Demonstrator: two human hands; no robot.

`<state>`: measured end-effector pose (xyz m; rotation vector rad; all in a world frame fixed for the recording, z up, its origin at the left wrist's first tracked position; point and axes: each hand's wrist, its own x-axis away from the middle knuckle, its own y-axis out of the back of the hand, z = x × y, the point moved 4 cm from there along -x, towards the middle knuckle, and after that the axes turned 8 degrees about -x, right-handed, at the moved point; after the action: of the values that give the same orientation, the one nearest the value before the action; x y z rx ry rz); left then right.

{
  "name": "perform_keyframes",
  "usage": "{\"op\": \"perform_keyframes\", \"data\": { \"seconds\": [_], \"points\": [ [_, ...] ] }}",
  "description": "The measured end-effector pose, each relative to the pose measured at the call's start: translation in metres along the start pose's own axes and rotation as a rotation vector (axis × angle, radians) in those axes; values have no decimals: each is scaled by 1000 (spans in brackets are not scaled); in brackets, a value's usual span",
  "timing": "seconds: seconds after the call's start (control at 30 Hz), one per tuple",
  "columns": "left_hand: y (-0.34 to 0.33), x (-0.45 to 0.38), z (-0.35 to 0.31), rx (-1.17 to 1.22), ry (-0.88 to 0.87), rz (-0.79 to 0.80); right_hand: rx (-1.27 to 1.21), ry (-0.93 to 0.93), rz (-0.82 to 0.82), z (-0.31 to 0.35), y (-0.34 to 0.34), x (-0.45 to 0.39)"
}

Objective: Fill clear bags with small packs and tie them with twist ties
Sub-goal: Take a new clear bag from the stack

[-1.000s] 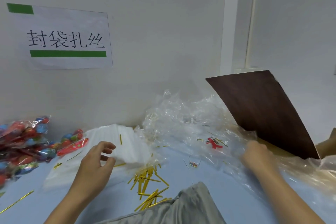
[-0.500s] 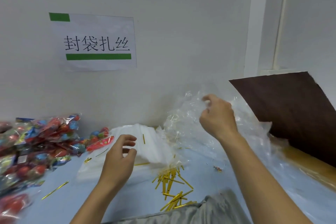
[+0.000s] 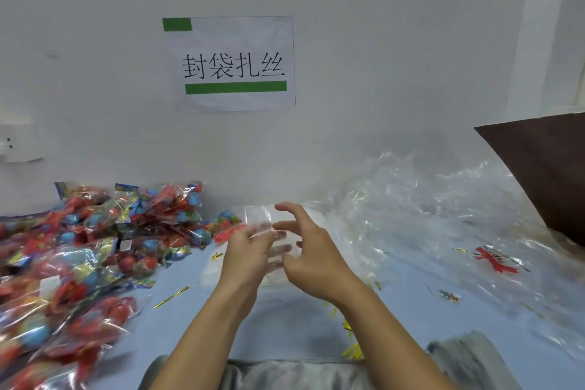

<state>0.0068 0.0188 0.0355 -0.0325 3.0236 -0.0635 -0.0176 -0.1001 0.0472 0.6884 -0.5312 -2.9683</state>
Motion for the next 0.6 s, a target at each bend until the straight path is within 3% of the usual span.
{"op": "perform_keyframes", "data": {
  "seconds": [0.2, 0.4, 0.53, 0.6],
  "points": [
    [4, 1, -9, 66, -175, -102, -44, -3, -288, 2, 14, -1],
    [-3, 5, -11, 185, -235, -7, -166, -79, -268, -3, 9, -5],
    [8, 1, -10, 43, -220, -81, -131, -84, -403, -6, 17, -5],
    [18, -1, -11, -65, -217, -146, -190, -145, -550, -12, 29, -3]
  ]
}}
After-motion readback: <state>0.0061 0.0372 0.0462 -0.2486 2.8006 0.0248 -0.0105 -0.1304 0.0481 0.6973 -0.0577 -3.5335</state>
